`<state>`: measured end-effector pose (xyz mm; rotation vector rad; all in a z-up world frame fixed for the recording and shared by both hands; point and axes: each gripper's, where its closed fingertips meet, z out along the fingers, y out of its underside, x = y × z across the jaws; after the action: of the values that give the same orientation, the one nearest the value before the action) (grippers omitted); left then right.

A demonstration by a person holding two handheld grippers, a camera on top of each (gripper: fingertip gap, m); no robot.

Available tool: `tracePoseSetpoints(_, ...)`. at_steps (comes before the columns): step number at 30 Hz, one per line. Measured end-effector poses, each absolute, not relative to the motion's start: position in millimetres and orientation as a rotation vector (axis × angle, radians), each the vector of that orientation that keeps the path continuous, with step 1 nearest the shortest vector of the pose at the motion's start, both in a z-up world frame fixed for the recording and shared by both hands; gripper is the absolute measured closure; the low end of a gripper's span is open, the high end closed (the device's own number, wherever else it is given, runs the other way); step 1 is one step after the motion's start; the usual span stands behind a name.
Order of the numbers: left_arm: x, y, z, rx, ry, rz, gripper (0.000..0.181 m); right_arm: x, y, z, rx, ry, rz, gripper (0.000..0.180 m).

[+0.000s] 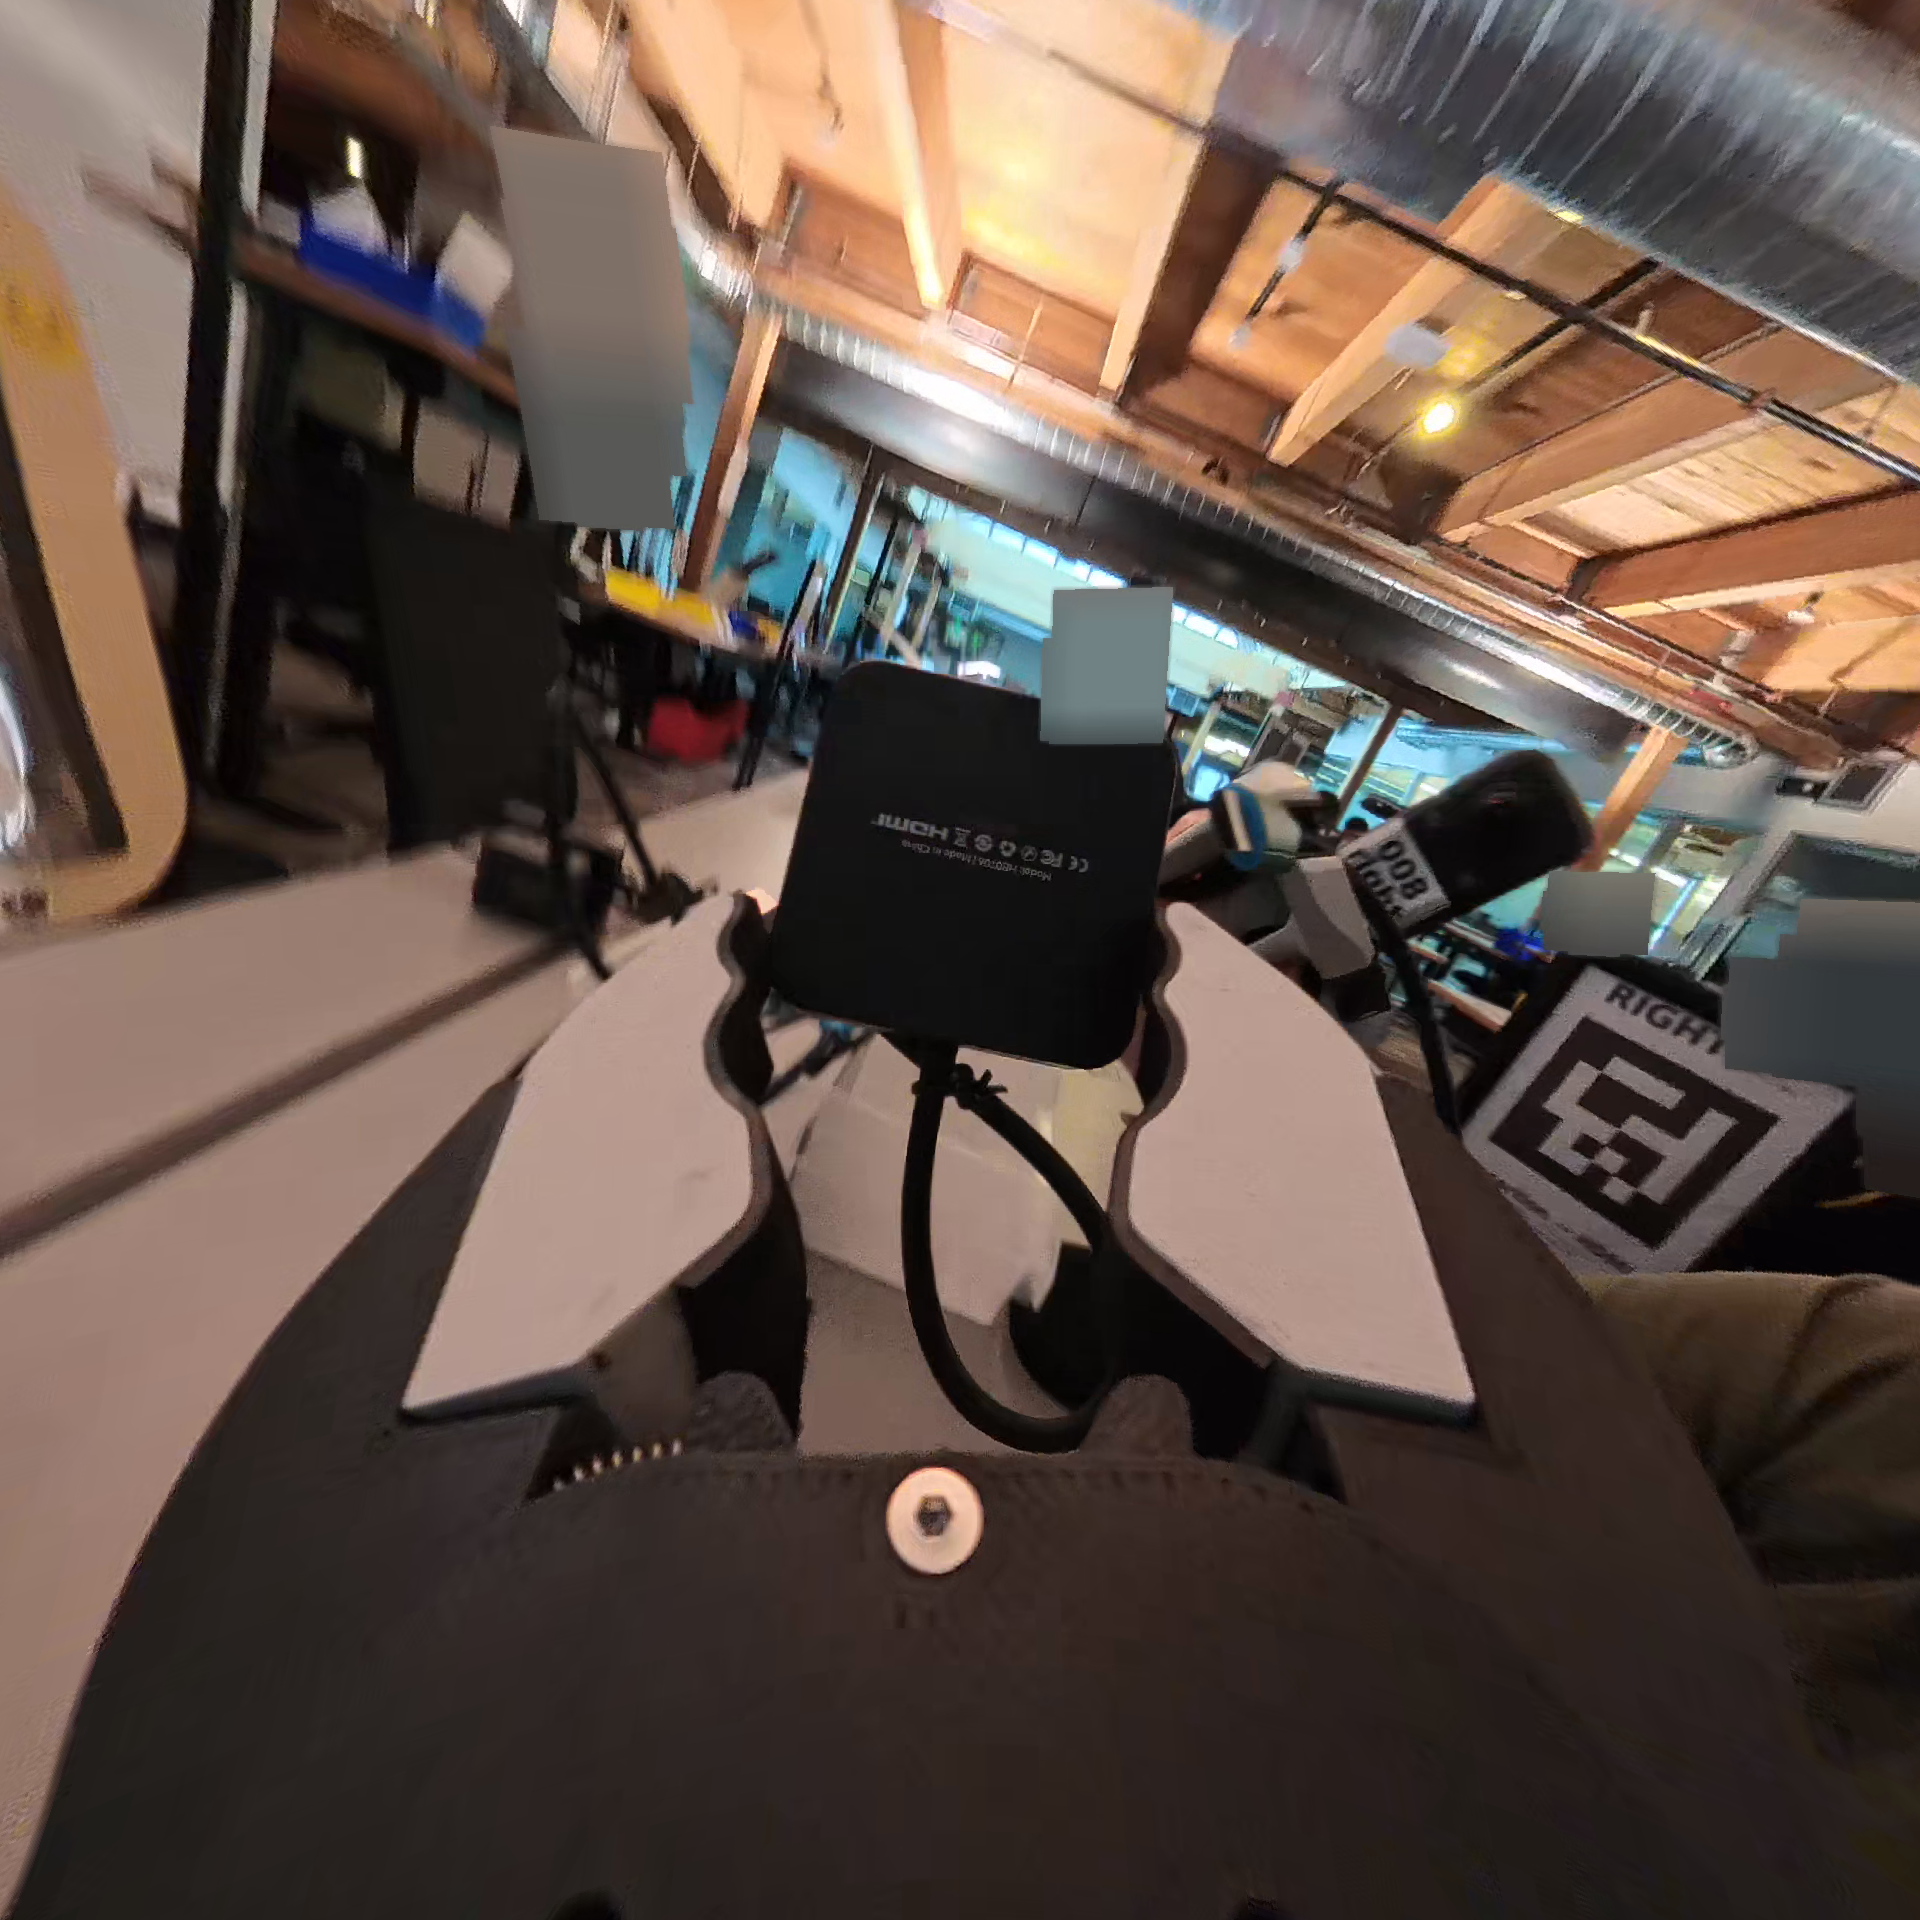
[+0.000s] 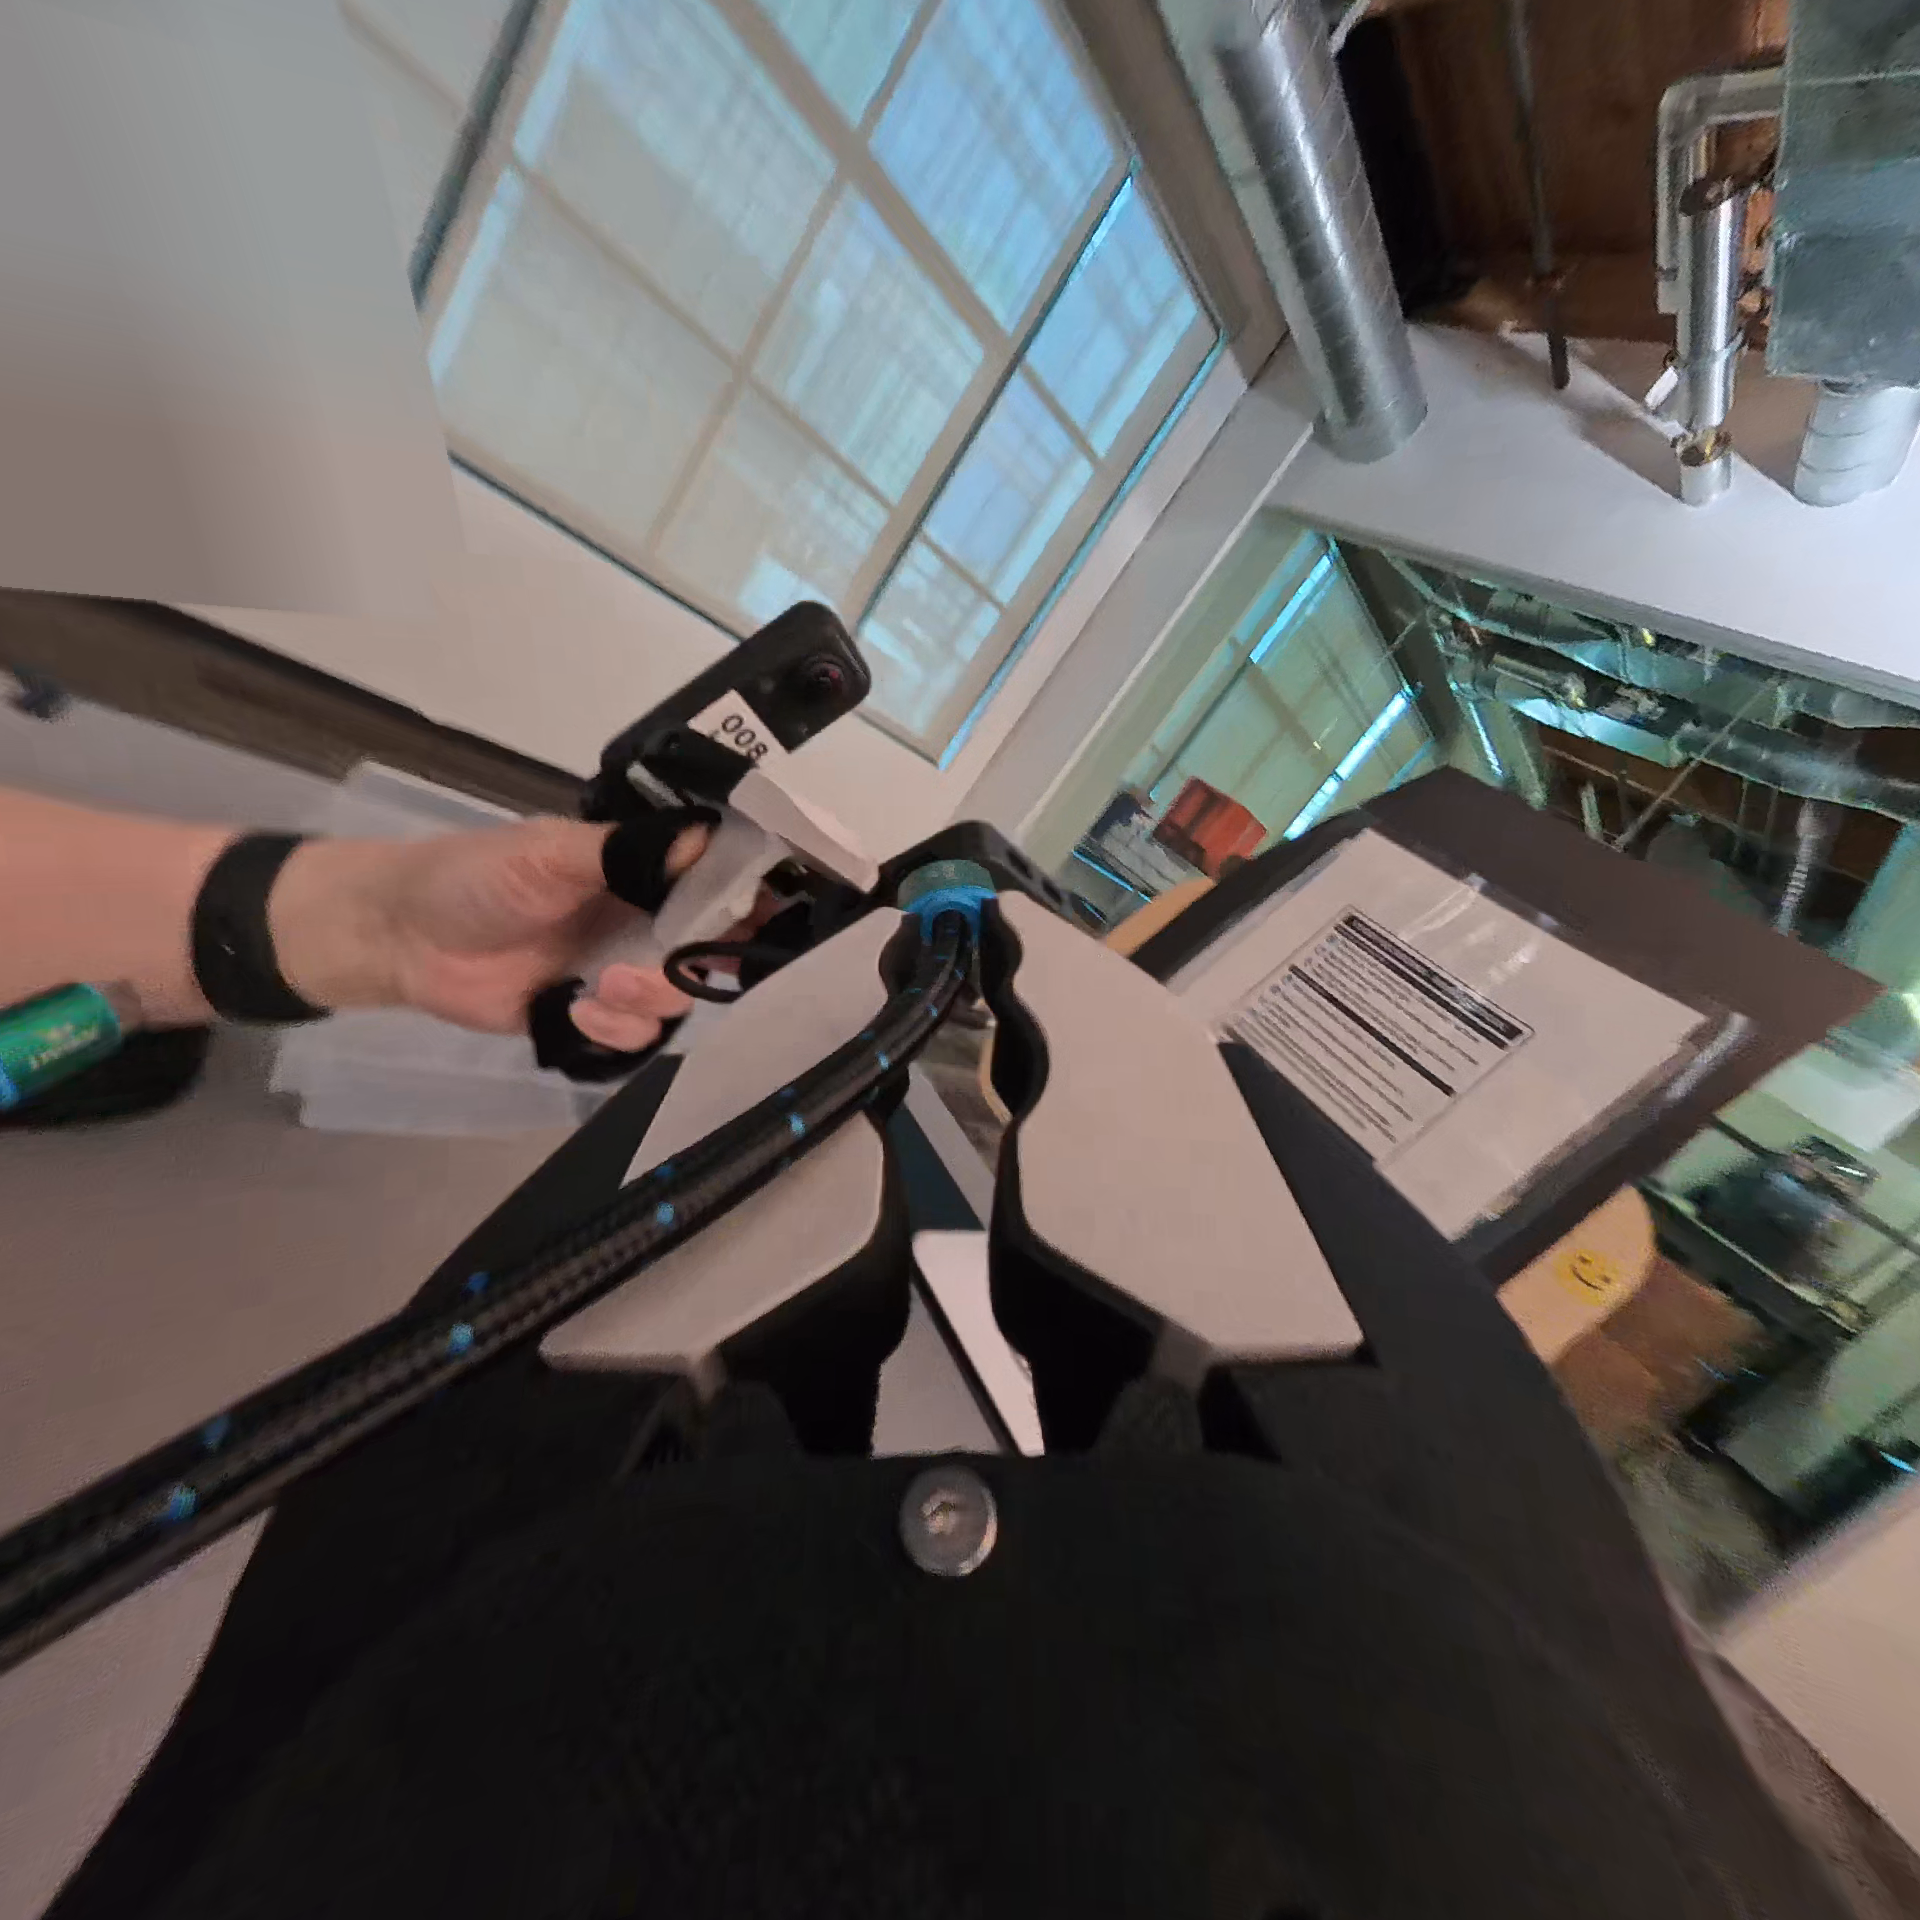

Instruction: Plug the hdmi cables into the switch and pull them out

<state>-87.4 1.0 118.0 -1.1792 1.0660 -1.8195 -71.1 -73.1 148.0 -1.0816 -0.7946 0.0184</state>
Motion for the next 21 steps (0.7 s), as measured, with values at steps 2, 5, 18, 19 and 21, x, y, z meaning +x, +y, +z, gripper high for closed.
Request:
tracePoseSetpoints(2,-93.6,-15.5,135.2,-1.054,1.068,-1.775,0.112,-76.8,-83.7,157.7,-1.041,-0.775,0.116,0.169)
tracePoseSetpoints(5,-102.0,-35.1,154.9,-0.932,1.046,-1.703,0.111,-85.6,-99.6,170.1,-0.991,-0.751,0.292,0.169)
tracePoseSetpoints(18,-122.7,-65.0,184.2,-0.748,0.983,-1.296,0.112,-82.4,-116.5,192.9,-0.852,-0.519,0.817,0.169)
tracePoseSetpoints(19,-124.6,-66.2,185.9,-0.732,0.968,-1.28,0.112,-76.0,-112.5,193.2,-0.844,-0.463,0.843,0.169)
tracePoseSetpoints(21,-126.5,-72.9,188.0,-0.683,0.958,-1.26,0.112,-66.1,-96.8,185.2,-0.874,-0.348,0.856,0.169)
